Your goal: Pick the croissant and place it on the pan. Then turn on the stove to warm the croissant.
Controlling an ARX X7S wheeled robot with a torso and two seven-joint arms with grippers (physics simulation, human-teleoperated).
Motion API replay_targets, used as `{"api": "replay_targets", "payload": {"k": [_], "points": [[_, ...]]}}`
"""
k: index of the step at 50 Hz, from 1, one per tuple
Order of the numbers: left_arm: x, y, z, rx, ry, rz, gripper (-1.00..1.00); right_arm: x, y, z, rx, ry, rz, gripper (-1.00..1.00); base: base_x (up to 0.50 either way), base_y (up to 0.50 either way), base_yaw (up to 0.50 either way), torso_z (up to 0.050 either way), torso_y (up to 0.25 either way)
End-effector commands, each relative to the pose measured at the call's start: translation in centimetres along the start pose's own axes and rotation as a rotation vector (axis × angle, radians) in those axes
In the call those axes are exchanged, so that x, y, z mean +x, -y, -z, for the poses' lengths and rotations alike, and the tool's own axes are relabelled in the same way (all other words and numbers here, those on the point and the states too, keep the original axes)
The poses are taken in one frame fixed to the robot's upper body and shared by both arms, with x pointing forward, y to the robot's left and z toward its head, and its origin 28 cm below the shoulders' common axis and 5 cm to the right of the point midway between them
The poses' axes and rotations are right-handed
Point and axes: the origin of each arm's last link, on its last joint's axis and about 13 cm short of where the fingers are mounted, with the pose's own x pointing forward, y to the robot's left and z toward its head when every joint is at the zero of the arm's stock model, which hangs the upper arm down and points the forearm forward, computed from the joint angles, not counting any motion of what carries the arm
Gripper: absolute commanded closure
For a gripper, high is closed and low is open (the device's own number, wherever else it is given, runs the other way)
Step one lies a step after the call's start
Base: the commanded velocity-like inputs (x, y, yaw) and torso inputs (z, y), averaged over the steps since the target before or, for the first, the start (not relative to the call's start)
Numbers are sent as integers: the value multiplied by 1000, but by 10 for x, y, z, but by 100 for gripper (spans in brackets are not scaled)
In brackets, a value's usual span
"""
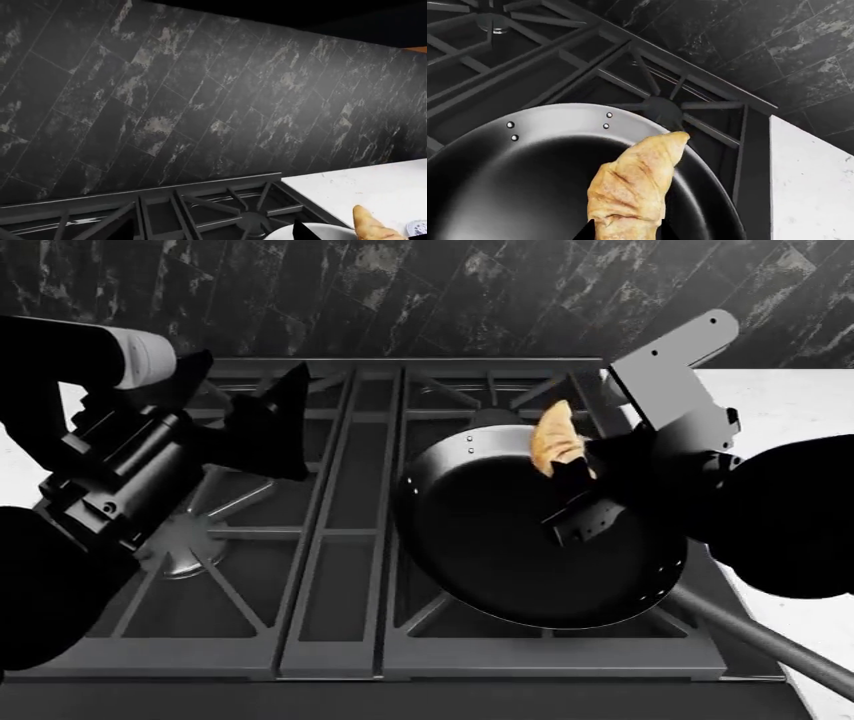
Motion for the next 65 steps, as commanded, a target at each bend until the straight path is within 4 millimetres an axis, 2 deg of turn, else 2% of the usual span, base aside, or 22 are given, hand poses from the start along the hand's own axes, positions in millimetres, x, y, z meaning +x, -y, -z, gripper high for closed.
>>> {"api": "replay_targets", "payload": {"k": [1, 20, 52, 53, 65], "points": [[0, -1, -1, 3, 2, -2, -100, 3, 0, 5, -31, -42, -23, 100, 0, 0, 0, 0, 0], [2, -1, 0, 4, -4, -5, -100, 7, -2, 14, -50, -88, -51, 100, 0, 0, 0, 0, 0], [4, -2, 2, -4, -7, -2, -100, 13, -3, 17, -95, -126, -73, 100, 0, 0, 0, 0, 0], [4, -2, 2, -4, -7, -1, -100, 13, -4, 17, -95, -126, -73, -100, 0, 0, 0, 0, 0], [4, -1, 2, -2, -8, -1, -100, 12, -3, 17, -95, -119, -67, -100, 0, 0, 0, 0, 0]]}}
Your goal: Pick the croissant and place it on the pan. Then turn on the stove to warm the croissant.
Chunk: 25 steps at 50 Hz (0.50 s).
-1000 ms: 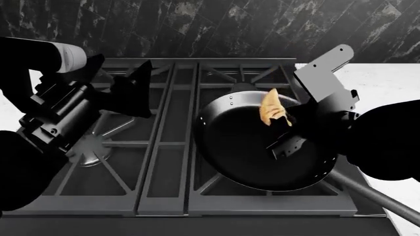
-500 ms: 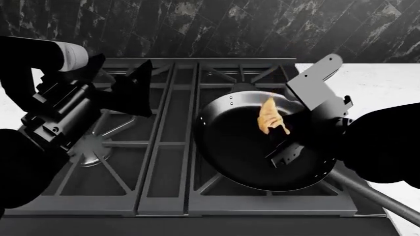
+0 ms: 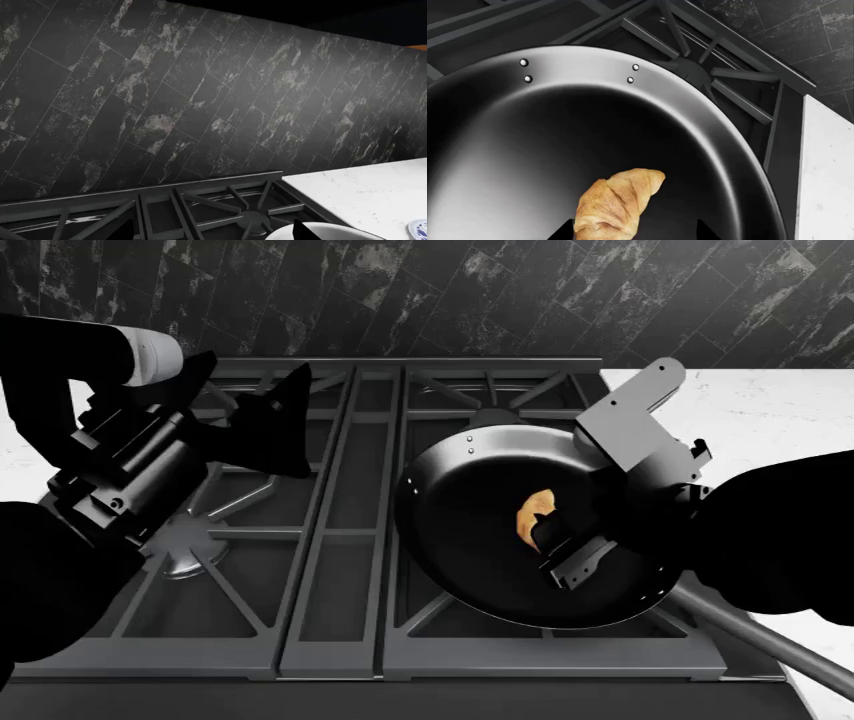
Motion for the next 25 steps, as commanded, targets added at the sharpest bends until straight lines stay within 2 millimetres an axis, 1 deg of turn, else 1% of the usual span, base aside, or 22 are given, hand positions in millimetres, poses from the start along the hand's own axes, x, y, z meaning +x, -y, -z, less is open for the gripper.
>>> {"api": "replay_targets", "payload": {"k": [1, 11, 20, 25], "points": [[0, 0, 0, 1, 0, 1, -100, -1, 0, 0, -2, 2, 3, -100, 0, 0, 0, 0, 0], [0, 1, 0, -1, -1, 1, -100, -8, 1, -3, 9, 37, 18, -100, 0, 0, 0, 0, 0], [-3, 2, 0, 0, 10, 6, -100, -27, 0, -6, 53, 133, 57, -100, 0, 0, 0, 0, 0], [-5, 1, -2, 9, 36, -23, -100, -36, -2, -8, 111, 229, 81, -100, 0, 0, 0, 0, 0]]}}
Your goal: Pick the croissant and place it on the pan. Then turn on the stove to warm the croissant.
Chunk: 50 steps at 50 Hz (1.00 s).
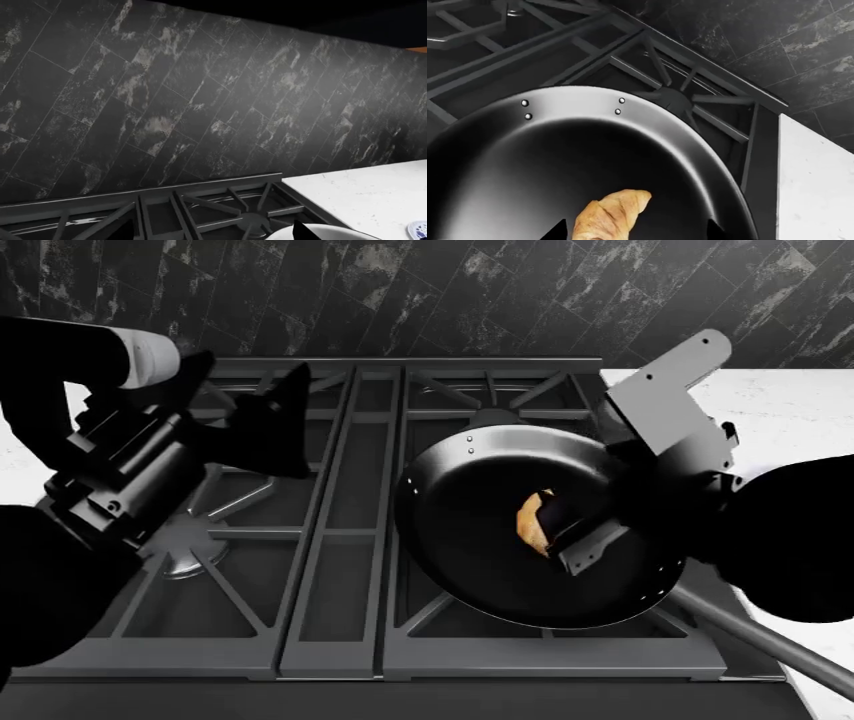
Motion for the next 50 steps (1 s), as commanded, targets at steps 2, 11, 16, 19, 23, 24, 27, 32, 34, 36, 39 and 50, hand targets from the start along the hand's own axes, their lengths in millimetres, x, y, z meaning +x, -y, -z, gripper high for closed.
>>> {"api": "replay_targets", "payload": {"k": [2, 11, 16, 19, 23, 24, 27, 32, 34, 36, 39, 50], "points": [[-4, 0, -2, 17, 37, -30, -100, -21, -3, -6, 106, 162, 24, -100, 0, 0, 0, 0, 0], [-11, 2, 2, 55, 93, -62, -100, -34, -12, -3, 131, 271, 92, -100, 0, 0, 0, 0, 0], [-15, 5, 4, 72, 135, -78, -100, -43, -22, -3, 154, 356, 97, -100, 0, 0, 0, 0, 0], [-18, 7, 4, 77, 149, -66, -100, -46, -28, -1, 182, 390, 101, -100, 0, 0, 0, 0, 0], [-21, 10, 1, 87, 158, -51, -100, -45, -40, -1, 188, 415, 124, -100, 0, 0, 0, 0, 0], [-21, 11, 1, 89, 159, -45, -100, -45, -43, 0, 189, 435, 123, -100, 0, 0, 0, 0, 0], [-23, 14, 3, 90, 154, -19, -100, -43, -52, 0, 192, 484, 141, -100, 0, 0, 0, 0, 0], [-27, 16, 6, 87, 143, 4, -100, -44, -57, -1, 192, 525, 164, -100, 0, 0, 0, 0, 0], [-29, 17, 7, 80, 138, 16, -100, -43, -56, -1, 195, 539, 183, -100, 0, 0, 0, 0, 0], [-31, 18, 9, 68, 125, 48, -100, -43, -56, -1, 188, 553, 189, -100, 0, 0, 0, 0, 0], [-34, 19, 12, 69, 116, 68, -100, -43, -50, -2, 241, 567, 188, -100, 0, 0, 0, 0, 0], [-34, 18, 12, 72, 117, 65, -100, -46, -43, -6, 301, 616, 203, -100, 0, 0, 0, 0, 0]]}}
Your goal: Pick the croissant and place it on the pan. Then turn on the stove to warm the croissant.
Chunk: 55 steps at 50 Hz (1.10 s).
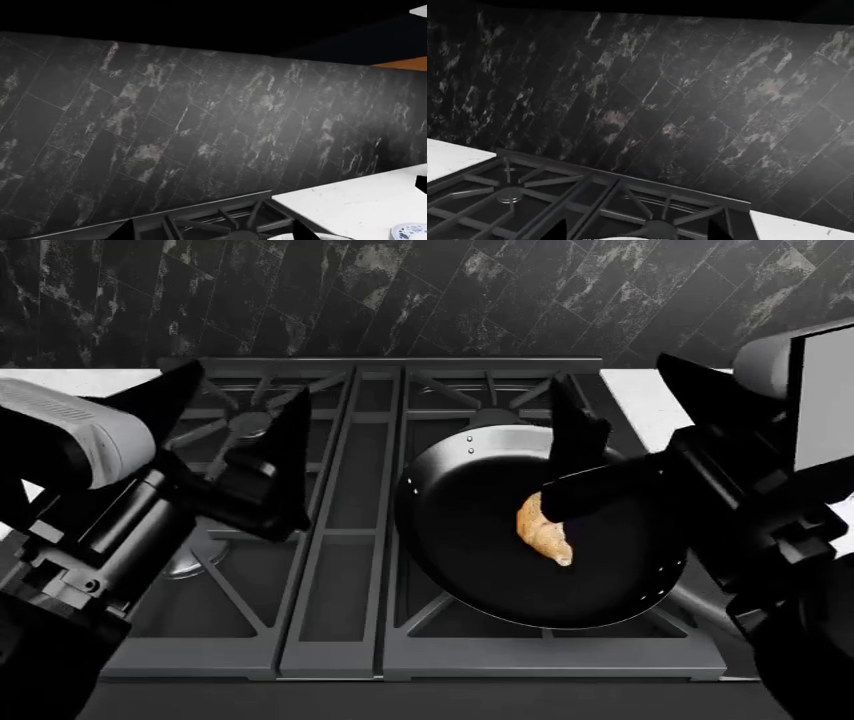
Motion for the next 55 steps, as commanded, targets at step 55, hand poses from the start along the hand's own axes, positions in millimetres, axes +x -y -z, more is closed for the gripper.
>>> {"api": "replay_targets", "payload": {"k": [55], "points": [[-3, 7, 41, -109, 188, -89, -100, -10, 5, 13, 30, 85, 56, -100, -370, 0, 0, 0, 0]]}}
